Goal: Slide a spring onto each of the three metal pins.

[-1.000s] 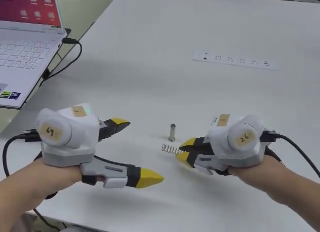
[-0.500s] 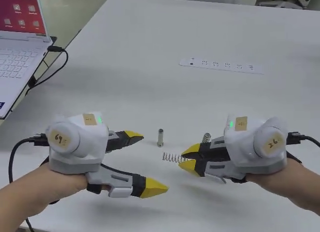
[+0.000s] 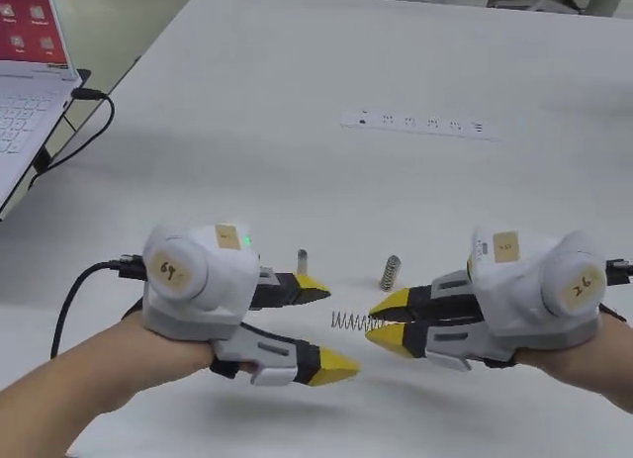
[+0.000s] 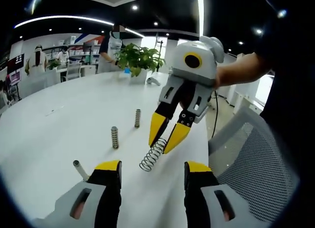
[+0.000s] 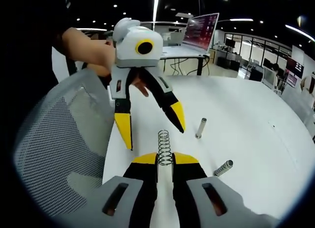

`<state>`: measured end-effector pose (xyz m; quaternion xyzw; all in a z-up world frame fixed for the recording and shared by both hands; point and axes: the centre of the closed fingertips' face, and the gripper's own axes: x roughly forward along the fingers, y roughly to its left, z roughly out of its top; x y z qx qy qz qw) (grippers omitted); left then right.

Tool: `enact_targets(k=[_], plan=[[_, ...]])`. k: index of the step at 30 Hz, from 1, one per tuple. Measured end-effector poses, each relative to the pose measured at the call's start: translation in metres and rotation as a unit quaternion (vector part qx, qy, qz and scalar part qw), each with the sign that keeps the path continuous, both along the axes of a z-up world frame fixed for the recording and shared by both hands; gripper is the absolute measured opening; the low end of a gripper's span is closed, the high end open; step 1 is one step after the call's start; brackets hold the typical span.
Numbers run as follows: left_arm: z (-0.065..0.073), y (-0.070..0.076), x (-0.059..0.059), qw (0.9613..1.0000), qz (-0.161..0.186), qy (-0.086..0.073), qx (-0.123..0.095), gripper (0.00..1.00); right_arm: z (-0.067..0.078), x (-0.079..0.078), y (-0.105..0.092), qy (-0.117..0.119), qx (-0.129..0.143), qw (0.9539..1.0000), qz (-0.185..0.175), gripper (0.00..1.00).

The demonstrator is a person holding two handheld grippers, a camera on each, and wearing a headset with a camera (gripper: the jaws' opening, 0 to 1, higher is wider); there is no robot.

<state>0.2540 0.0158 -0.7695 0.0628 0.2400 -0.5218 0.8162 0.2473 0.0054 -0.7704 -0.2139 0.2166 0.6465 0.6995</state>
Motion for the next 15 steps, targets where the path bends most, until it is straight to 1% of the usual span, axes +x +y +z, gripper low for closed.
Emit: enact_targets(k=[4,6,10,13,14,15], plan=[[0.003,-0.005,0.002,1.0,-0.002,-0.002,-0.008,0.38,0.002,-0.003,-0.003,0.004,0.005,1.0,0.003,0.08],[0.006,-0.009,0.002,0.9997,-0.003,0.005,-0.023,0.34,0.003,-0.004,-0.005,0.003,0.004,1.0,0.006,0.08],[0.006,-0.012,0.0,0.9997,-0.01,0.006,-0.024,0.24,0.006,-0.005,-0.005,0.01,0.016,0.9998,0.006,0.08],[0.005,-0.013,-0.003,0.9995,-0.015,0.011,-0.025,0.17,0.008,-0.006,-0.005,0.011,0.019,0.9997,0.01,0.08],[0.006,-0.013,-0.003,0.9995,-0.016,0.011,-0.027,0.14,0.008,-0.007,-0.005,0.012,0.018,0.9997,0.01,0.08],[0.007,-0.014,-0.003,0.9994,-0.016,0.005,-0.029,0.12,0.008,-0.007,-0.006,0.011,0.018,0.9997,0.011,0.08]])
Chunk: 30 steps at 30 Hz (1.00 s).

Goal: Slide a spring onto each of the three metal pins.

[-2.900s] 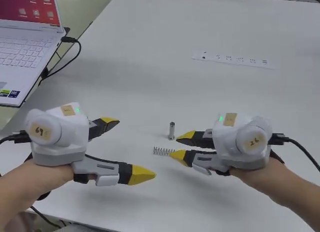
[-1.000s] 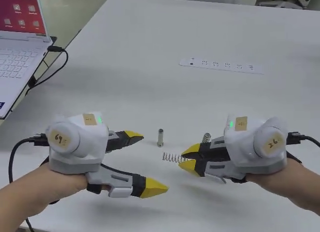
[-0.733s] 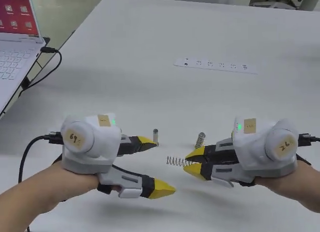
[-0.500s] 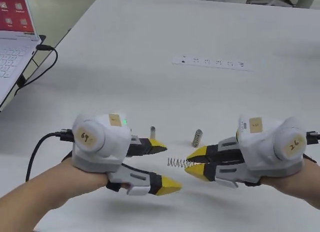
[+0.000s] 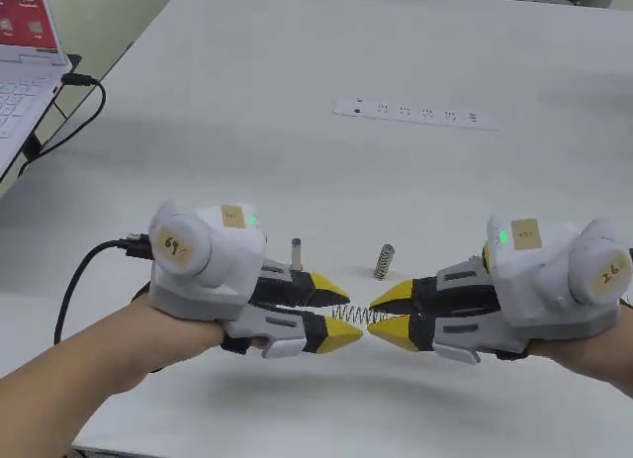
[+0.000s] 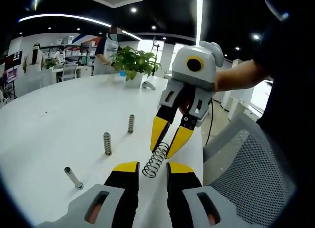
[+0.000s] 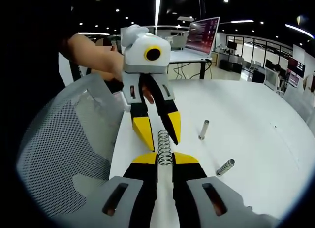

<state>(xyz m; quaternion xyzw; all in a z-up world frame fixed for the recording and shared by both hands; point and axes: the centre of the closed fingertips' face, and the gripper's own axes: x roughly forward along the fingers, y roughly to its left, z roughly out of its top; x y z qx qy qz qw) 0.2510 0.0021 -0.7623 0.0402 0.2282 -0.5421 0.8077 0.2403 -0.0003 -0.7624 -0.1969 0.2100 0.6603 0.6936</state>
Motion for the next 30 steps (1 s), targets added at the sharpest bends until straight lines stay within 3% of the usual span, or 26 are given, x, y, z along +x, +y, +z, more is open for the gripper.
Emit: enact_targets(k=[2,9,18,22,30], plan=[[0.001,0.0,-0.001,1.0,-0.002,-0.001,-0.002,0.07,0.0,0.0,-0.001,0.001,0.0,1.0,0.001,0.08],[0.002,-0.002,-0.003,0.9998,-0.014,-0.015,-0.001,0.05,-0.001,-0.002,-0.003,0.005,0.001,1.0,0.003,0.08],[0.005,-0.005,-0.006,0.9995,-0.026,-0.019,-0.003,0.02,0.001,-0.002,-0.008,0.009,0.003,1.0,-0.002,0.08],[0.005,-0.007,-0.008,0.9993,-0.031,-0.018,-0.002,0.02,0.001,-0.003,-0.009,0.028,0.004,0.9996,-0.009,0.09],[0.004,-0.008,-0.01,0.9993,-0.035,-0.011,-0.003,0.02,-0.006,-0.005,-0.014,0.032,0.001,0.9994,-0.014,0.1]])
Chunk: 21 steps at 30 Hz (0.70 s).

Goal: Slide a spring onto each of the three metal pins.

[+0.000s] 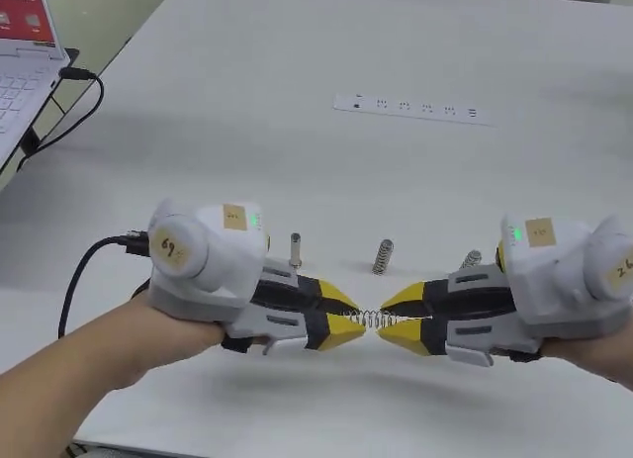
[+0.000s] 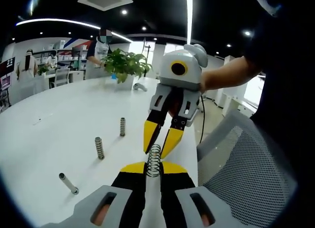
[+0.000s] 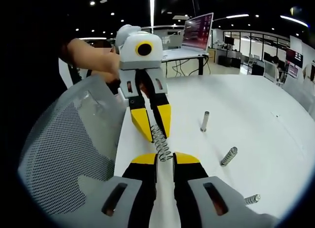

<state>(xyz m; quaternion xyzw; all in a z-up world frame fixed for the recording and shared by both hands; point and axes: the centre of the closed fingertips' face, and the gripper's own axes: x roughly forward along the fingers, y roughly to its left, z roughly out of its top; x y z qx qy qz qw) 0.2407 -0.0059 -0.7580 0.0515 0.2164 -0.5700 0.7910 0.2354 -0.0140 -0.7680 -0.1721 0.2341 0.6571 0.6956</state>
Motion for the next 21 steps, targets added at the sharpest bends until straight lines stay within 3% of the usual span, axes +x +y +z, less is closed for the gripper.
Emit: enact_targets(k=[9,21], plan=[[0.001,0.001,0.0,1.0,-0.002,0.003,-0.001,0.02,0.0,0.001,0.0,0.011,0.007,0.9999,-0.004,0.08],[-0.001,0.005,0.0,0.9999,0.005,0.009,-0.006,0.02,0.015,0.001,0.004,-0.022,-0.005,0.9996,0.014,0.07]])
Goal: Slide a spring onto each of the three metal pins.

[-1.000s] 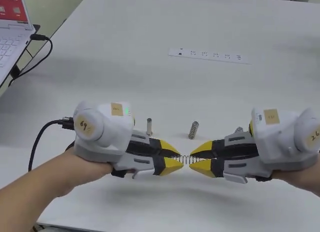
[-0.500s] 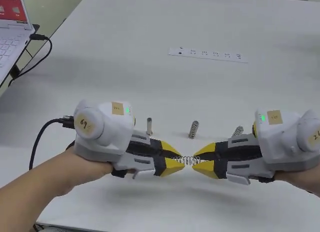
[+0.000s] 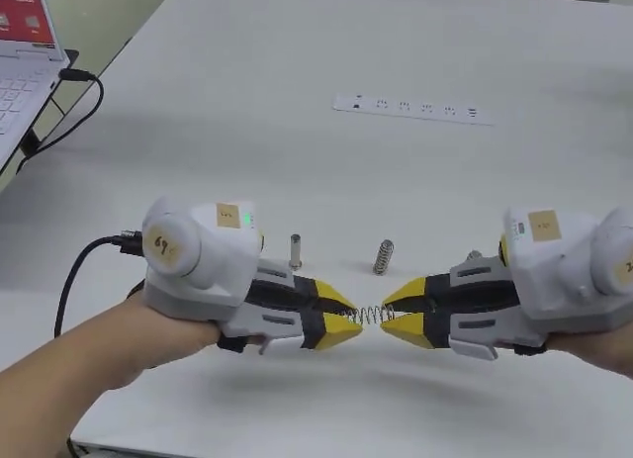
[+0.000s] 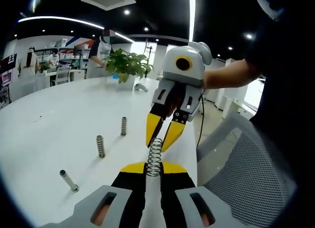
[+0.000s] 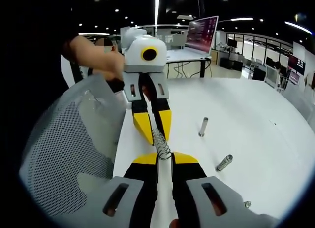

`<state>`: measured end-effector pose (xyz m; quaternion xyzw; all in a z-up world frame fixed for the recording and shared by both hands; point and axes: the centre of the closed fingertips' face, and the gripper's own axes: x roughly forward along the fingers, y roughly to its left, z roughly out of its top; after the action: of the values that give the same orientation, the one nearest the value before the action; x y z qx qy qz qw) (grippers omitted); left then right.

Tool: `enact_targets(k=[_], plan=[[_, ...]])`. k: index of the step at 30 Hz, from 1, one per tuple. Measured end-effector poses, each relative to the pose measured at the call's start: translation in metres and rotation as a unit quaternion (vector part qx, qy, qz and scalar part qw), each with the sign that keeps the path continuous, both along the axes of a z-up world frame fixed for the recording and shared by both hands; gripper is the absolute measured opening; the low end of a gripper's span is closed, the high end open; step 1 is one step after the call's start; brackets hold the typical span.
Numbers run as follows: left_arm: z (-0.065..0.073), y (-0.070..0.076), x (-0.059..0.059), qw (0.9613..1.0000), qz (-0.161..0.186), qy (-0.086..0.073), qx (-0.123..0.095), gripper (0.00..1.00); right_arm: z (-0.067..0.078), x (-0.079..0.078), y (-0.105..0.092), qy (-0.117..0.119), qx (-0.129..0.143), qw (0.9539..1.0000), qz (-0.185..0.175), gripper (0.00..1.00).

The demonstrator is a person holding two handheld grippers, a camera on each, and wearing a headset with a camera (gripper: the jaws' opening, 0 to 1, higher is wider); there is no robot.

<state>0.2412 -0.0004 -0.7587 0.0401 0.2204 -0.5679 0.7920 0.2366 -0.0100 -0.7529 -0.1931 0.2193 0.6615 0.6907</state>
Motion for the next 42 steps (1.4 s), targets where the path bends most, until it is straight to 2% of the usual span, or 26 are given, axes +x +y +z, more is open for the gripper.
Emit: enact_targets(k=[7,10,14,20,24,29,33,34,35,42], plan=[[-0.002,0.003,0.001,0.9999,0.002,-0.005,0.01,0.02,0.01,0.0,0.007,-0.015,0.012,0.9998,0.009,0.08],[-0.006,0.001,-0.001,0.9998,-0.002,-0.01,0.02,0.02,0.017,-0.001,0.012,-0.002,0.035,0.9994,0.007,0.08],[-0.009,0.001,-0.002,0.9994,-0.006,-0.012,0.031,0.02,0.016,-0.004,0.016,-0.018,0.027,0.9993,0.018,0.08],[-0.007,-0.004,-0.002,0.9996,-0.01,-0.012,0.025,0.02,0.029,-0.006,0.026,-0.03,0.048,0.9982,0.019,0.08],[-0.004,-0.008,0.0,0.9996,-0.011,-0.014,0.02,0.02,0.032,-0.005,0.033,-0.042,0.056,0.9973,0.022,0.08],[-0.003,-0.007,0.0,0.9994,-0.013,-0.021,0.025,0.02,0.034,-0.008,0.039,-0.051,0.067,0.9962,0.021,0.08],[-0.002,-0.004,0.001,0.9992,-0.01,-0.029,0.026,0.02,0.037,-0.006,0.041,-0.029,0.09,0.9955,0.002,0.08],[-0.002,-0.004,0.001,0.9991,-0.009,-0.03,0.027,0.02,0.039,-0.007,0.042,-0.008,0.102,0.9948,-0.006,0.08],[-0.001,-0.003,0.002,0.999,-0.009,-0.034,0.028,0.02,0.039,-0.006,0.042,-0.004,0.104,0.9945,-0.01,0.08],[-0.001,-0.002,0.003,0.999,-0.004,-0.036,0.028,0.02,0.039,-0.005,0.042,-0.025,0.1,0.9946,-0.01,0.08]])
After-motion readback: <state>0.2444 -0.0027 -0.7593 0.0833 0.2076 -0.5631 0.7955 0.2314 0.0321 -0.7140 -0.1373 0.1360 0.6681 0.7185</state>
